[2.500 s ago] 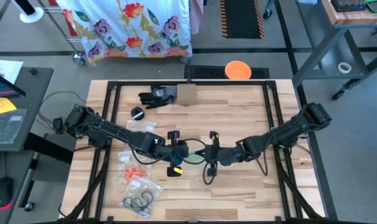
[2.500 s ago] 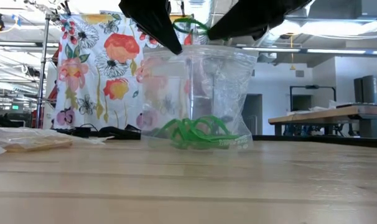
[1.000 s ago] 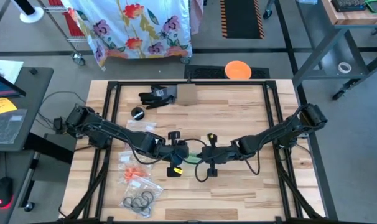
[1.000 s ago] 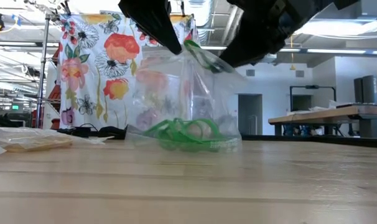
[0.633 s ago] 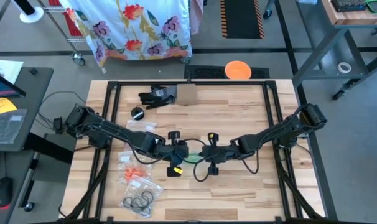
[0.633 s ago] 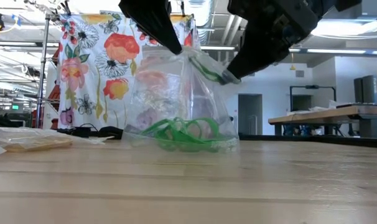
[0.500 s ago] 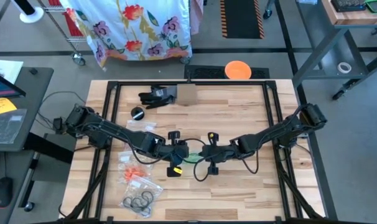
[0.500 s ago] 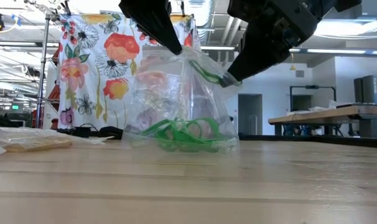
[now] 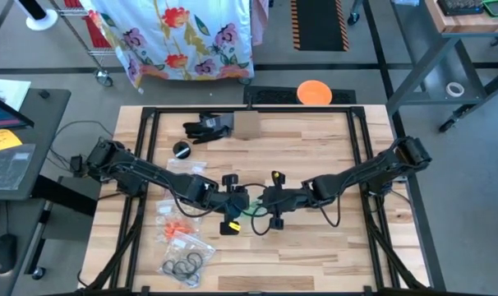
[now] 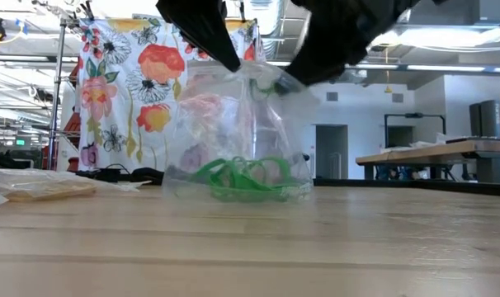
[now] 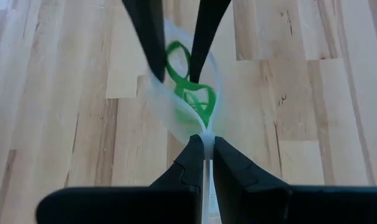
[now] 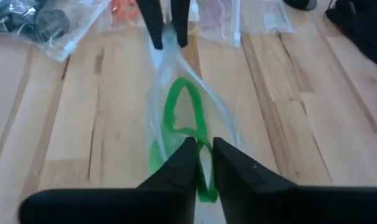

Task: Sort rubber bands
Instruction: Put the green rubber band into the transparent zip bag, then close the transparent zip bag

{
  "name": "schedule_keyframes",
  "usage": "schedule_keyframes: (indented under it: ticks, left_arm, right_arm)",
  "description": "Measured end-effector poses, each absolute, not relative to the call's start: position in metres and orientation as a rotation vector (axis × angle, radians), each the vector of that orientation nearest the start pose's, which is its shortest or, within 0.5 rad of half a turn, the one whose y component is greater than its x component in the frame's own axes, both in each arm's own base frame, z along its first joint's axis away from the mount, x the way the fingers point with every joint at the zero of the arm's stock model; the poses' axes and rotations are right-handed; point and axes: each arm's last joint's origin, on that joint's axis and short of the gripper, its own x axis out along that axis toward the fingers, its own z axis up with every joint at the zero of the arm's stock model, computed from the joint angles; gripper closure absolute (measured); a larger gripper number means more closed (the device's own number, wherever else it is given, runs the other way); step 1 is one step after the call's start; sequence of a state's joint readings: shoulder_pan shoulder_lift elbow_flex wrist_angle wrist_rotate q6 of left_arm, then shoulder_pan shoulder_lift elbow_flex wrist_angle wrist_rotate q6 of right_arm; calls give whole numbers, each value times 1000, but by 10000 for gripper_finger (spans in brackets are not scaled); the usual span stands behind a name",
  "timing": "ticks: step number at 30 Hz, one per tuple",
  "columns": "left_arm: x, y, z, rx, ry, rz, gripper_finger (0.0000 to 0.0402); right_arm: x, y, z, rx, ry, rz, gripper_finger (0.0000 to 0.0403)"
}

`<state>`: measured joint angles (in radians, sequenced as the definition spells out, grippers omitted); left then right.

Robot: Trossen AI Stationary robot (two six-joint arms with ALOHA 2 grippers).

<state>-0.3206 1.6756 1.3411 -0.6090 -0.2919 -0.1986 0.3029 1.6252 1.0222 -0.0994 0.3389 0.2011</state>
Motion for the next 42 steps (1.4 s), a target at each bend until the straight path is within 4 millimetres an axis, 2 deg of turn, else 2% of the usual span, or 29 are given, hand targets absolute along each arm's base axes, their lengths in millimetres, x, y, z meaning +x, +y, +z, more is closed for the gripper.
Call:
schedule_keyframes:
  ticks: [3, 10, 14, 18, 23, 26, 28, 31, 35, 39, 42]
  left_arm:
    - [339, -104, 265, 100, 895, 62, 393]
    - [339, -104, 265, 102, 895, 61, 393]
    - [339, -104, 265, 108, 895, 58, 393]
    - [339, -104, 265, 110, 896, 58, 393]
    - [339, -104, 265, 119, 897, 54, 393]
    - [339, -104, 265, 120, 898, 54, 393]
    - [339, -105, 265, 121, 898, 50, 393]
    - [338, -108, 265, 124, 897, 45, 393]
    - [340, -108, 266, 117, 875, 41, 393]
    - [345, -110, 271, 119, 801, 21, 393]
    - [347, -111, 273, 114, 780, -4, 393]
  right_arm:
    - [332, 96, 228, -47, 687, -96, 292]
    - [331, 101, 241, -82, 759, -78, 246]
    - [331, 102, 245, -118, 757, -60, 239]
    - [328, 100, 258, -126, 746, -56, 243]
    - [313, 93, 274, -148, 791, -84, 250]
    - [294, 88, 288, -140, 809, -139, 254]
    - [278, 87, 291, -129, 822, -183, 256]
    - [250, 89, 278, -89, 816, -187, 260]
    - [222, 93, 245, 26, 651, -125, 267]
    - [216, 92, 208, 67, 437, -55, 268]
    - [223, 91, 204, 69, 280, -37, 268]
